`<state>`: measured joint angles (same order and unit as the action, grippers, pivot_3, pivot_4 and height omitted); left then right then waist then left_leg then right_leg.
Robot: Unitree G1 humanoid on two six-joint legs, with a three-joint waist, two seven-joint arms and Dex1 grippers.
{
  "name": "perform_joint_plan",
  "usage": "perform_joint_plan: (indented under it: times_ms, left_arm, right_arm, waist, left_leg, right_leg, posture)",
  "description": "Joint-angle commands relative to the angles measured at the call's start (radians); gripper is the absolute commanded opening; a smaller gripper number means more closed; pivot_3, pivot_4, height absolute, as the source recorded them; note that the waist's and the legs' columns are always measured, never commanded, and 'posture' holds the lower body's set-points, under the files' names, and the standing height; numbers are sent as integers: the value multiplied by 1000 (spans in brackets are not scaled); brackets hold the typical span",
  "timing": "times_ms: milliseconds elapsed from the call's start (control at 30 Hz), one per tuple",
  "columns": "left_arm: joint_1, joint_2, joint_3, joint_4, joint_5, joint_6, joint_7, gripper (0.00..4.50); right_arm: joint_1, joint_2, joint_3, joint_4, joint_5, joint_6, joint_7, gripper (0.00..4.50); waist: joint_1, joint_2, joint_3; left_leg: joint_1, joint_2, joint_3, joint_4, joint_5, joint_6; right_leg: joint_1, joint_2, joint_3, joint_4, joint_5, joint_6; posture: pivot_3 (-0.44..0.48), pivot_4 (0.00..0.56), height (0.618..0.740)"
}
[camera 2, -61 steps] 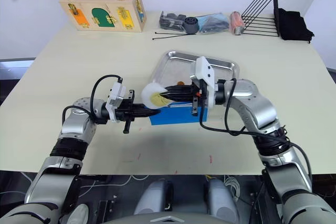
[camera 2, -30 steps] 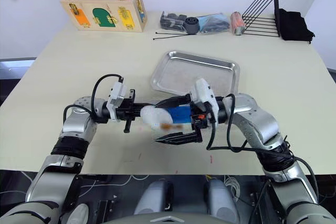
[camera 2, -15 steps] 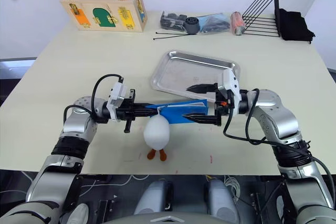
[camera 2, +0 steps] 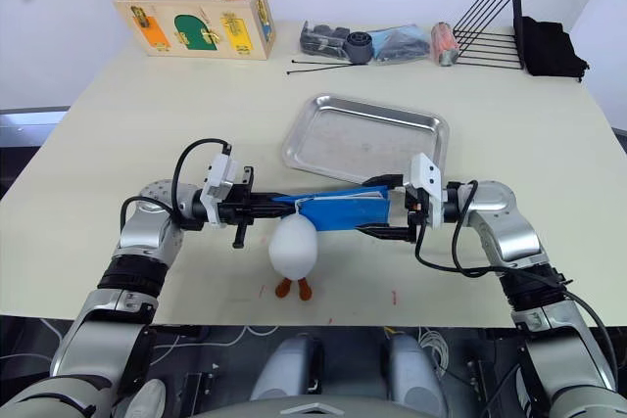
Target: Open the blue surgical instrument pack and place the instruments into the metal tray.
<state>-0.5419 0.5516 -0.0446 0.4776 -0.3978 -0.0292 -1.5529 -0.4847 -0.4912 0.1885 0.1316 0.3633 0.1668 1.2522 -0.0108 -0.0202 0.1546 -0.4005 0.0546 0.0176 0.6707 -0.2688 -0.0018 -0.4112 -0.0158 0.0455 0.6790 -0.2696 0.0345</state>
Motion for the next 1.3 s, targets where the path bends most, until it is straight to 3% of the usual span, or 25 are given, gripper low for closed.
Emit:
perform_joint_plan:
  times_ms: [33, 167, 400, 833, 933, 1033, 1167, 1300]
  left_arm:
    - [5, -5, -9, -7, 1, -10, -36, 0]
    - [1, -3, -9, -2, 3, -9, -39, 0]
    - [-6, -3, -8, 2, 5, -8, -39, 0]
    - [-28, 10, 7, -3, 1, 76, 5, 0]
    - [-42, 10, 41, -13, -24, 127, 52, 1171]
    - [-32, 28, 51, -33, -26, 152, 49, 2697]
    - [21, 67, 98, -108, -58, 201, 68, 4410]
    - [116, 99, 140, -235, -106, 260, 93, 4460]
  right_arm:
    - [3, 9, -3, -16, -2, -29, 13, 4450]
    - [-5, 21, 2, -4, -15, -35, 10, 3146]
    - [-1, 44, -11, 8, -7, -25, 6, 166]
    - [15, 47, -26, -14, 2, -19, 1, 72]
    - [18, 45, -30, -22, 5, -16, -1, 0]
    - [18, 43, -34, -22, 8, -13, -4, 0]
    - [20, 32, -38, -18, -4, -24, -15, 0]
    - [24, 26, -36, -10, -6, -32, -12, 0]
  waist:
    - [0, 0, 0]
    - [0, 0, 0]
    - [-1, 0, 0]
    - [-3, 0, 0]
    - [-3, 0, 0]
    - [-4, 0, 0]
    - [-6, 0, 0]
    - [-5, 0, 0]
  left_leg:
    - [0, 0, 0, 0, 0, 0]
    - [0, 0, 0, 0, 0, 0]
    - [0, 0, 0, 0, 0, 0]
    - [1, 0, 0, 0, 0, 0]
    - [1, 0, 0, 0, 0, 0]
    - [0, 0, 0, 0, 0, 0]
    - [0, 0, 0, 0, 0, 0]
    - [1, 0, 0, 0, 0, 0]
  right_leg:
    - [0, 0, 0, 0, 0, 0]
    - [0, 0, 0, 0, 0, 0]
    - [0, 0, 0, 0, 0, 0]
    - [0, 0, 0, 0, 0, 0]
    - [0, 0, 0, 0, 0, 0]
    - [0, 0, 0, 0, 0, 0]
    - [0, 0, 0, 0, 0, 0]
    - [0, 0, 1, 0, 0, 0]
  posture:
    - [0, 150, 740]
    - [0, 150, 740]
    - [0, 150, 740]
    - [0, 150, 740]
    - [0, 150, 740]
    - [0, 150, 740]
    - [0, 150, 740]
    - [0, 150, 740]
